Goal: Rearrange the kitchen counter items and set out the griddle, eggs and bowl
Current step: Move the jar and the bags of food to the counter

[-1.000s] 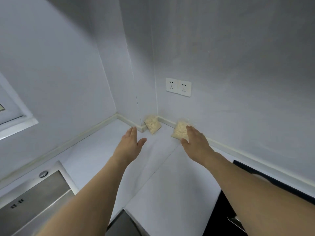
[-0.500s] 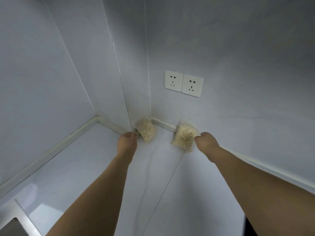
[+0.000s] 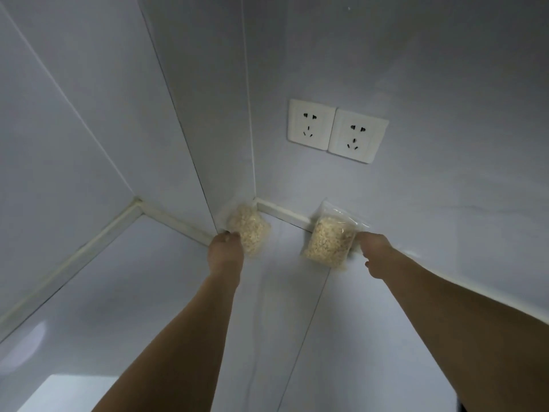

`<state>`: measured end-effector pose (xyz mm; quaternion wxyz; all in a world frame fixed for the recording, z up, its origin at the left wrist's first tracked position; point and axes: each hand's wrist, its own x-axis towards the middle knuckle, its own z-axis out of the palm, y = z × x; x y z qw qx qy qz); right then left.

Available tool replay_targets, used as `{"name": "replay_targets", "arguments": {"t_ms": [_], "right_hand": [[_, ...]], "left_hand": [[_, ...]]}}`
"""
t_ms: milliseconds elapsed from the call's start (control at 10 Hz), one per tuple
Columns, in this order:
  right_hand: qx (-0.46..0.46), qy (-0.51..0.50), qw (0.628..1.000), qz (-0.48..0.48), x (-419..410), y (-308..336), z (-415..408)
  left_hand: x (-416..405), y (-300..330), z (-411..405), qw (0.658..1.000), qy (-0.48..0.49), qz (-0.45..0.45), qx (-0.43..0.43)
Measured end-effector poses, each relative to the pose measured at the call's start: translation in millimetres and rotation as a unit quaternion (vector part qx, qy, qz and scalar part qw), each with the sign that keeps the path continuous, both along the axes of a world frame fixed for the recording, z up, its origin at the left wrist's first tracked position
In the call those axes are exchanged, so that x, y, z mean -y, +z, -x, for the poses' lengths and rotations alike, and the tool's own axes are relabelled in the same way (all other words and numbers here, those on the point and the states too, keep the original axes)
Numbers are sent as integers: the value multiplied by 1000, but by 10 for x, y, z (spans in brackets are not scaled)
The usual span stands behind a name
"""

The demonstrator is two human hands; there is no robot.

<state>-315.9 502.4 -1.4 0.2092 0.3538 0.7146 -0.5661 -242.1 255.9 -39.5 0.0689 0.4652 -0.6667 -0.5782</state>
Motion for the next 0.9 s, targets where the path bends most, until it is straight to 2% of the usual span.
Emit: {"name": "replay_targets", "arguments": {"t_ms": [100,300,400,500,600,900], "right_hand": [[3,-12,999,34,47,-82,183],[-20,-98,992,74,129,-344,330],[-48,-108,991,69,130,-440,323],[-81,-123,987,63,102,-499,329],[-88,-128,986,68,108,-507,335],[-152,-40,983,93,47,-536,308]], "left_hand": [[27,-58,105,997,61,8,-42],[20,-131,348,988,130,24,-78],[-1,-172,421,983,169,-12,-75],[-35,-194,473,980,173,-27,-89],[-48,-220,486,984,149,13,-99],[-7,-237,445,985,111,100,-84]]}}
